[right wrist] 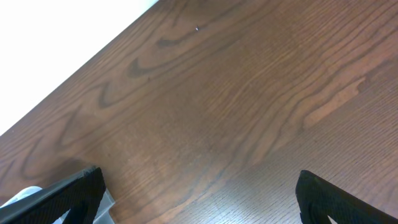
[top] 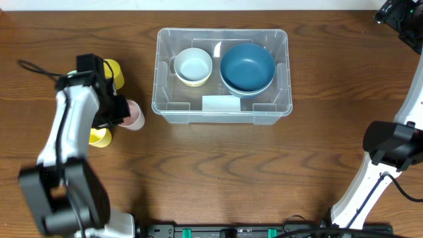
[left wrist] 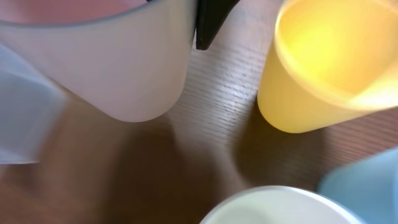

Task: Pack container
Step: 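Reach the left gripper to the pink cup and grasp its rim, then carry the pink cup into the bin's front middle and release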

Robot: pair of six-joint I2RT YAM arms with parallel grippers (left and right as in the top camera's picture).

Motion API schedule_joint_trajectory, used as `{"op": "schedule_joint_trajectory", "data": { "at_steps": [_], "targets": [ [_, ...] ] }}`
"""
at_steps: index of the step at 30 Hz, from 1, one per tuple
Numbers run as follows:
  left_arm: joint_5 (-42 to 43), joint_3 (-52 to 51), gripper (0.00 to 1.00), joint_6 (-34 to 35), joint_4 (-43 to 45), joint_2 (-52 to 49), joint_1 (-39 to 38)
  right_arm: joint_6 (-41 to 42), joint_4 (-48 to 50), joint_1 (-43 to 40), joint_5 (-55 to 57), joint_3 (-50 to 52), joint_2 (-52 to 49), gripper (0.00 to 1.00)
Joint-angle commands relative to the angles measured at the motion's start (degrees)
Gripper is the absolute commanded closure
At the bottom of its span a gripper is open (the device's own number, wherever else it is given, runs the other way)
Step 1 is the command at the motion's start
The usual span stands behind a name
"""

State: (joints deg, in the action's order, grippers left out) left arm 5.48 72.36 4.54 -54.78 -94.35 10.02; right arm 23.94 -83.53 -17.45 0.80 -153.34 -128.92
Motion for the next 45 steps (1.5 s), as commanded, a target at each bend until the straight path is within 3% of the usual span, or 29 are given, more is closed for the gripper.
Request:
{"op": "schedule_joint_trajectory", "data": {
  "at_steps": [1, 7, 15, 22, 30, 45],
  "targets": [
    [6.49, 2.99, 0.94, 0.70, -1.44, 10.27, 0.11, 0.87, -0.09, -0.11, -0.20, -0.13, 2.12, 0.01],
    [11.04, 2.99, 0.94, 0.72, -0.39, 23.91, -4.63, 0.87, -0.09, -0.11, -0.20, -0.13, 2.12, 0.01],
    [10.82, 4.20, 0.94, 5.64, 6.80, 24.92, -17.42, 0.87, -0.09, -0.11, -0.20, -0.13, 2.12, 0.01],
    [9.14, 21.35, 0.94, 5.75, 3.37, 13.66, -23.93, 0.87, -0.09, -0.11, -0.20, -0.13, 2.12, 0.01],
    [1.01, 44.41, 0.94, 0.96, -12.48, -5.18, -28.00, 0.87, -0.09, -0.11, -0.20, -0.13, 2.12, 0.01],
    [1.11, 46.36, 0.94, -2.01, -17.81, -21.62, -28.79, 0.87, -0.09, -0.11, -0.20, -0.13, 2.12, 0.01]
  ]
}}
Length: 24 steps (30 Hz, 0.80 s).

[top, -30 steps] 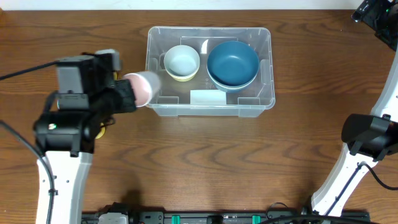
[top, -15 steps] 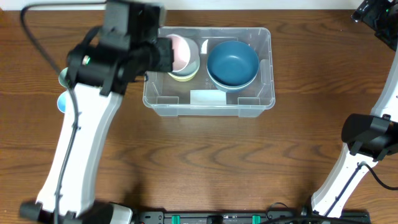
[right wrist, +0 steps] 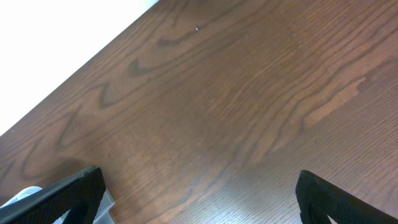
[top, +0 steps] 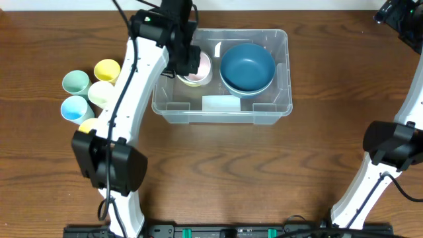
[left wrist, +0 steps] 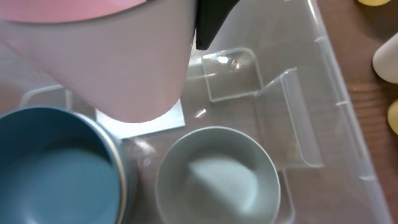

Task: Pack container
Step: 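Carry the pink cup into the bin's front middle and release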

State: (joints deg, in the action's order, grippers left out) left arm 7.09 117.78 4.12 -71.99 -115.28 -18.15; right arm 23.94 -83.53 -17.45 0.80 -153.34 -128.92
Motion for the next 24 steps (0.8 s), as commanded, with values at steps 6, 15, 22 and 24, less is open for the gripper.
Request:
{"op": "schedule_joint_trajectory", "data": {
  "at_steps": [6, 15, 22, 24],
  "targets": [
    [-0.55, 0.90, 0.94, -2.21, -1.14, -3.96, -2.78, 0.87, -0.09, -0.11, -0.20, -0.13, 2.12, 0.01],
    [-2.27, 0.85, 0.94, -2.19, -1.27, -8.94, -4.04, 0.87, -0.09, -0.11, -0.20, -0.11, 2.12, 0.01],
    [-2.25, 0.83, 0.94, -2.16, -0.15, -11.06, -4.13, 0.87, -0.09, -0.11, -0.20, -0.13, 2.12, 0.01],
    [-2.23, 0.83, 0.94, -2.14, 0.50, -11.50, -4.24, 0.87, -0.09, -0.11, -0.20, -0.13, 2.12, 0.01]
  ]
}}
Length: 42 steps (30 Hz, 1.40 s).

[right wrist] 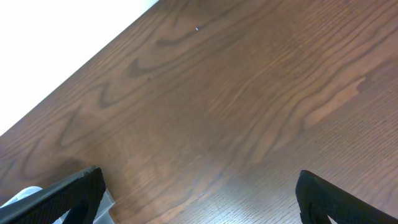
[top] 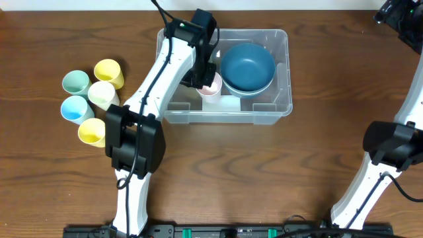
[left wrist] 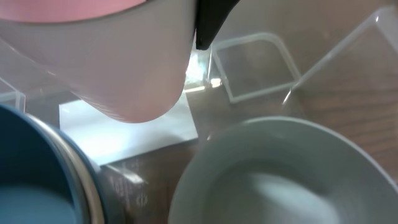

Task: Pack container
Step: 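Carry the pink cup into the bin's front middle and release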

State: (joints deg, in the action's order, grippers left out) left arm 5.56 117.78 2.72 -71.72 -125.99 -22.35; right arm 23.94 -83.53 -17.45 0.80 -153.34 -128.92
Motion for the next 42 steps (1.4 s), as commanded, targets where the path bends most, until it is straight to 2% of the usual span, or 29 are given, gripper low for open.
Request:
{"op": "schedule_joint_trajectory", "data": {
  "at_steps": [1, 34, 35, 38, 42],
  "targets": [
    [-0.70, 0.83, 0.94, -0.74, 0.44, -1.01, -0.09, 0.87, -0.09, -0.11, -0.20, -0.13, 2.12, 0.01],
    [-0.74, 0.22, 0.94, -0.79, 2.21, -7.74, -1.84, 0.87, -0.09, -0.11, -0.20, -0.13, 2.12, 0.01],
    [-0.74, 0.22, 0.93, -0.79, 2.16, -7.74, -1.84, 0.87, -0.09, -0.11, -0.20, -0.13, 2.12, 0.01],
    [-0.72, 0.24, 0.76, -0.79, 2.16, -7.69, -1.84, 0.87, -0.09, -0.11, -0.20, -0.13, 2.12, 0.01],
    [-0.74, 0.33, 0.74, -0.79, 2.08, -6.99, -1.77, 0.87, -0.09, -0.11, -0.20, -0.13, 2.12, 0.01]
  ]
}}
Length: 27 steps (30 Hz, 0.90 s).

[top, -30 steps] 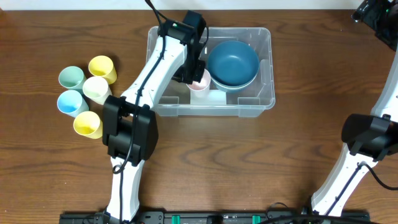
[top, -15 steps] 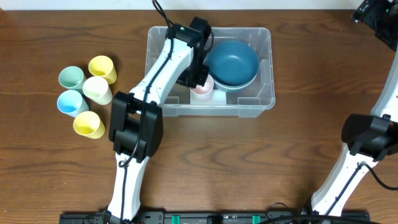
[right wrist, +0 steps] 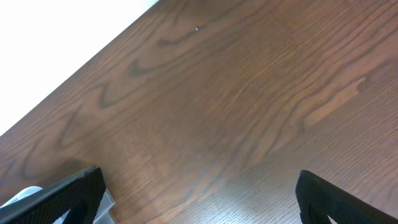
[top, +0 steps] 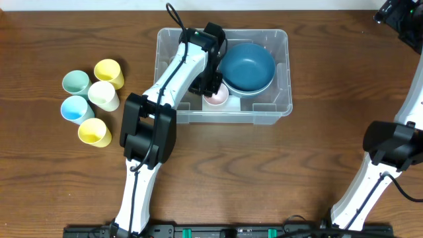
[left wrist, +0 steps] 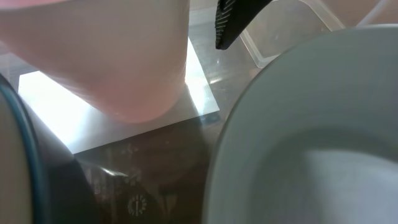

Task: Pack container
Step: 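Carry the pink cup into the bin's front middle and release, then move the left gripper back to the yellow cup and grasp it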

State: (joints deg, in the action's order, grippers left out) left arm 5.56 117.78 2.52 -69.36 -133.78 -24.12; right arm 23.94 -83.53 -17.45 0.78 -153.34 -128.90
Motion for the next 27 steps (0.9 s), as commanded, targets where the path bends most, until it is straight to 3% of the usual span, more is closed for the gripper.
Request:
{"op": "schedule_joint_trajectory", "data": {
  "at_steps": [1, 17, 23, 27],
  "targets": [
    [-0.74, 0.33, 0.73, -0.59, -0.28, 1.29, 0.00, 0.87, -0.09, -0.11, -0.17, -0.13, 2.10, 0.01],
    [-5.22, 0.66, 0.52, -0.57, -2.69, 20.55, 1.18, 0.87, -0.09, -0.11, -0.17, -0.13, 2.10, 0.01],
    [-5.25, 0.66, 0.35, -0.55, -3.65, 30.14, 11.06, 0.87, -0.09, -0.11, -0.17, -0.13, 2.10, 0.01],
    [-5.18, 0.63, 0.32, -0.61, -3.87, 31.26, 21.11, 0.87, -0.09, -0.11, -0.17, -0.13, 2.10, 0.01]
  ]
}}
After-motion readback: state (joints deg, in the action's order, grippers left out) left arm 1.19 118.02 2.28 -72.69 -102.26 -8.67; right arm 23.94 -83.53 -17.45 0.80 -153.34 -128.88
